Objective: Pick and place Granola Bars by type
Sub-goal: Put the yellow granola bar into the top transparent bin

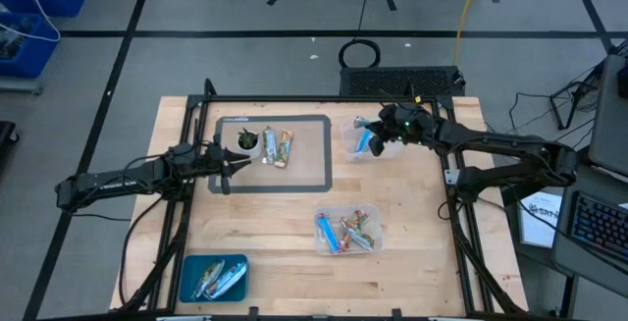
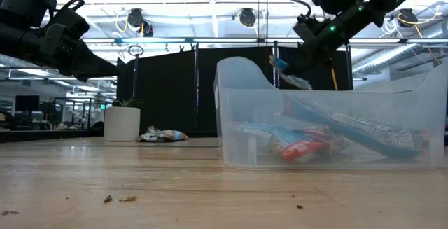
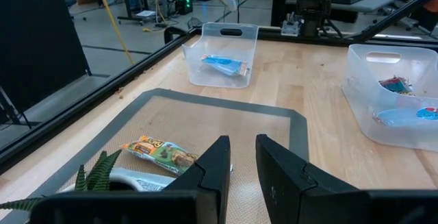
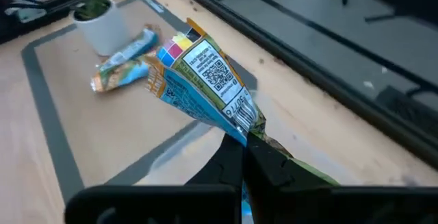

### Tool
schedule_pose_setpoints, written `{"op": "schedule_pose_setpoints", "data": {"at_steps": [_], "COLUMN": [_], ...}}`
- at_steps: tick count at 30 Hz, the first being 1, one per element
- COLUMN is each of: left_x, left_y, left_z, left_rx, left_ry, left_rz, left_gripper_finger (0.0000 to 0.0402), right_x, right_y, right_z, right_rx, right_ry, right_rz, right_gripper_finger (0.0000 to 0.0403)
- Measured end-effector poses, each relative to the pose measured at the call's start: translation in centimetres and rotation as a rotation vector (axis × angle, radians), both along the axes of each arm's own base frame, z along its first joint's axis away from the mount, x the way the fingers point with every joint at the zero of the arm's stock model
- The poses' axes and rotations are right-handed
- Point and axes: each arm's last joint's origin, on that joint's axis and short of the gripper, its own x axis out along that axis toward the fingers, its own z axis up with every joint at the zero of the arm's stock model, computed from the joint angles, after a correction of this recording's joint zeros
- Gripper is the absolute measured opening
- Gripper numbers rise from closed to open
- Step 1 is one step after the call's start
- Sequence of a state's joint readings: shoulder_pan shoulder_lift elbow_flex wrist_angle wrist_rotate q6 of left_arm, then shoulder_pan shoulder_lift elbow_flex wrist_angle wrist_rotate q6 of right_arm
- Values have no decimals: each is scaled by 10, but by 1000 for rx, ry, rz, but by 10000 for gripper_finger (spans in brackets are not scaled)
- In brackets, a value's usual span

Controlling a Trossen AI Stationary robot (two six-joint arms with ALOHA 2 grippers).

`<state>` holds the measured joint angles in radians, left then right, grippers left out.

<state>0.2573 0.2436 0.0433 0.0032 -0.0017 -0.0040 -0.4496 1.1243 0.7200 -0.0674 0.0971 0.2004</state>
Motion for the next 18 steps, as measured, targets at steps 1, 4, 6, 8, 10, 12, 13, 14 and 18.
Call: {"op": "schedule_pose_setpoints", "data": {"at_steps": [1, 4, 6, 8, 10, 12, 13, 14, 18], "left_x": [0, 0, 0, 0, 0, 0, 0, 0, 0], "left_y": [0, 0, 0, 0, 0, 0, 0, 0, 0], "left_z": [0, 0, 0, 0, 0, 0, 0, 0, 0], "left_rx": [0, 0, 0, 0, 0, 0, 0, 0, 0], "left_ry": [0, 0, 0, 0, 0, 0, 0, 0, 0], "left_rz": [0, 0, 0, 0, 0, 0, 1, 0, 0], "left_gripper_finger": [76, 76, 76, 76, 76, 76, 76, 76, 76], "right_x": [-1, -5, -7, -9, -11, -12, -11, -11, -7], "right_y": [0, 0, 1, 2, 3, 3, 3, 3, 1], "right_z": [-1, -7, -10, -12, -15, -18, -19, -21, -30], "right_rx": [11, 55, 81, 103, 123, 142, 147, 153, 171], "right_ry": [12, 66, 91, 120, 144, 164, 174, 186, 226], "right_rz": [-10, -29, -37, -43, -50, -59, -60, -60, -61], "right_gripper_finger": [0, 0, 0, 0, 0, 0, 0, 0, 0]}}
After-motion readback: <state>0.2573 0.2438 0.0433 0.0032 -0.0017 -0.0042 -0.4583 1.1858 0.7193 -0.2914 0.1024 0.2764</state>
